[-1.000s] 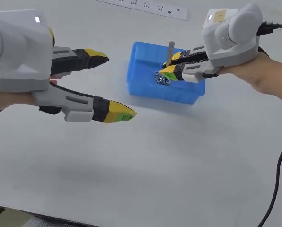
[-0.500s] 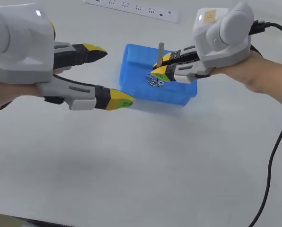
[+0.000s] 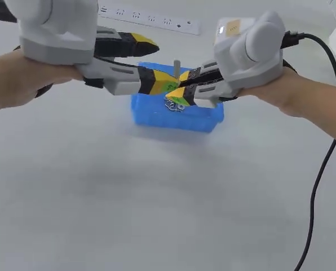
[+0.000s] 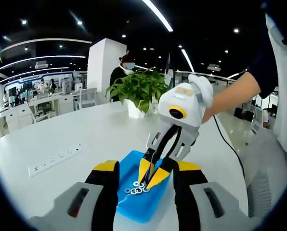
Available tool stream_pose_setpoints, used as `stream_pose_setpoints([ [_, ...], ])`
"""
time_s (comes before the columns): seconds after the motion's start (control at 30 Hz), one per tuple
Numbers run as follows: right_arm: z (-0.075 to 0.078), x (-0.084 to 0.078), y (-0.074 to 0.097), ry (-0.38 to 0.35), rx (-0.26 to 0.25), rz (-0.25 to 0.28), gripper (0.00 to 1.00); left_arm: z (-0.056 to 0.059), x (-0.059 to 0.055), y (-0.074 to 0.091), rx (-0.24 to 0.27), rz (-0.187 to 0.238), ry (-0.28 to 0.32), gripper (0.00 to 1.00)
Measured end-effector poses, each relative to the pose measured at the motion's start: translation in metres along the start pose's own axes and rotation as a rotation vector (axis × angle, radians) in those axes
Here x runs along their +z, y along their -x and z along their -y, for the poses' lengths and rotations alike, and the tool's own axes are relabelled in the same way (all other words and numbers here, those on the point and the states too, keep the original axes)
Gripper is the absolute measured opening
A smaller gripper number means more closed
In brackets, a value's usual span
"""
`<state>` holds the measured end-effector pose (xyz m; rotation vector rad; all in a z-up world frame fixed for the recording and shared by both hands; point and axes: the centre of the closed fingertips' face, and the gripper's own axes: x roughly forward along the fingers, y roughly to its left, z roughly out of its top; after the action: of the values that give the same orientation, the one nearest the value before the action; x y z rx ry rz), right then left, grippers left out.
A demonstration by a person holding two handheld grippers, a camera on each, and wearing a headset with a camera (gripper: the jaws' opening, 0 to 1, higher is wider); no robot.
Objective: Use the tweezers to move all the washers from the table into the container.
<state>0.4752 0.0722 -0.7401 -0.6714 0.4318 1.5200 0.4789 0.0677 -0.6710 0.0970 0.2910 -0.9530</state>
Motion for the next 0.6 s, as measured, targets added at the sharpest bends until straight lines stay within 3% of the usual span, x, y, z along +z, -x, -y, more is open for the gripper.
stream_pose_setpoints([
  [0.03,0.0,0.001,0.0,-0.001,0.0,0.005,0.07,0.008,0.001,-0.003,-0.021,0.001,0.018,0.48],
  [0.13,0.0,0.001,0.002,0.003,0.0,0.006,0.07,0.01,0.001,-0.009,-0.032,-0.009,0.002,0.45],
  [0.3,0.0,0.002,0.004,0.007,-0.001,0.012,0.07,0.014,0.0,-0.012,-0.065,-0.022,-0.007,0.27],
  [0.53,-0.004,0.006,0.006,0.03,0.009,0.015,0.07,0.016,-0.004,-0.018,-0.092,-0.061,-0.062,0.26],
  [0.6,-0.006,0.007,0.006,0.045,0.013,0.009,0.07,0.02,-0.001,-0.02,-0.107,-0.065,-0.086,0.21],
])
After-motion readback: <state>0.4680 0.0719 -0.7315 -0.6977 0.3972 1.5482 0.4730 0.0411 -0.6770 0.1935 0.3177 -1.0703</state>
